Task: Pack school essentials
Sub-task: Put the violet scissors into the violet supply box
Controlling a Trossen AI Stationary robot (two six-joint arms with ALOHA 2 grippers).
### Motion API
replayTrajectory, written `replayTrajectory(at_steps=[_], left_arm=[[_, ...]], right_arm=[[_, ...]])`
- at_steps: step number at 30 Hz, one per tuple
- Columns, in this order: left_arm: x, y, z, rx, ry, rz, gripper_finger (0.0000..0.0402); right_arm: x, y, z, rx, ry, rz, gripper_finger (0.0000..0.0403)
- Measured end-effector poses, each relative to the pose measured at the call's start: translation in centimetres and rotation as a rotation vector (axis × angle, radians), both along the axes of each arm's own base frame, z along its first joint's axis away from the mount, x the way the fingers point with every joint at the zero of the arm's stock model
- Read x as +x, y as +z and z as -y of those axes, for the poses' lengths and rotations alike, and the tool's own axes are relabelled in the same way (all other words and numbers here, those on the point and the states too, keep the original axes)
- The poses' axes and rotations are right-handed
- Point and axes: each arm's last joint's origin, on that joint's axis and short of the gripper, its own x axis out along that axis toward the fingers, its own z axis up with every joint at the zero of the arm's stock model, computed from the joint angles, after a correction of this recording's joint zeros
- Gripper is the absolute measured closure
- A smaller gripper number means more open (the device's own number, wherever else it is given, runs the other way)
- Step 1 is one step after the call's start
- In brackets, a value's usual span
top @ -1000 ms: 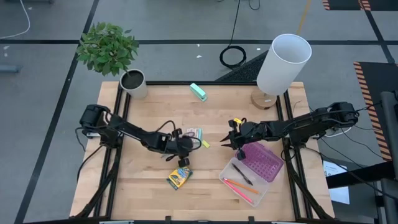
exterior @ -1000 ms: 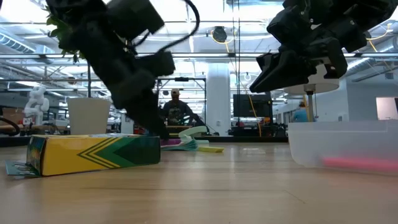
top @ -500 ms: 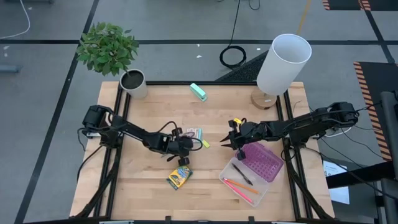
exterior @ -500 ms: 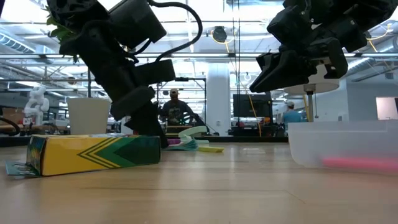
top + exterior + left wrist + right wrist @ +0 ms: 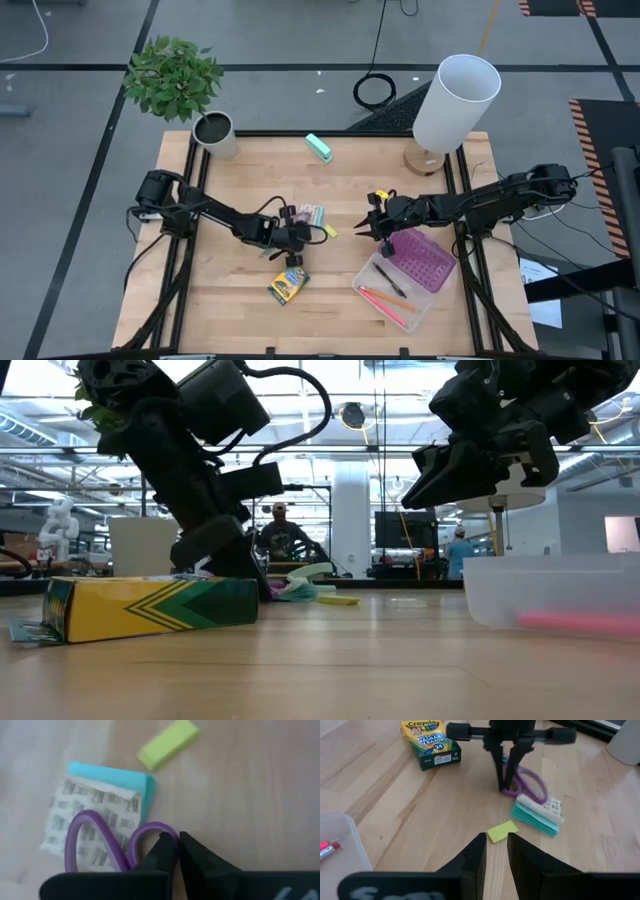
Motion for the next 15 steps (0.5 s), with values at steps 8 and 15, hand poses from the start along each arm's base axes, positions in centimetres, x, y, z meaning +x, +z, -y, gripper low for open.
replayTrajectory(at_steps=[8,15], left_arm=[[-0.4,5.6,-0.3,0.057,0.027,0.152,0.0391],[-1.5,12.0,-0.7,0.152,0.011,0.423,0.0388]], right_arm=[[0.0,0.0,0.0,0.000,-0.001,0.000,0.0332],[0.1,0.1,0.0,0.002,-0.002,0.015,0.0332]])
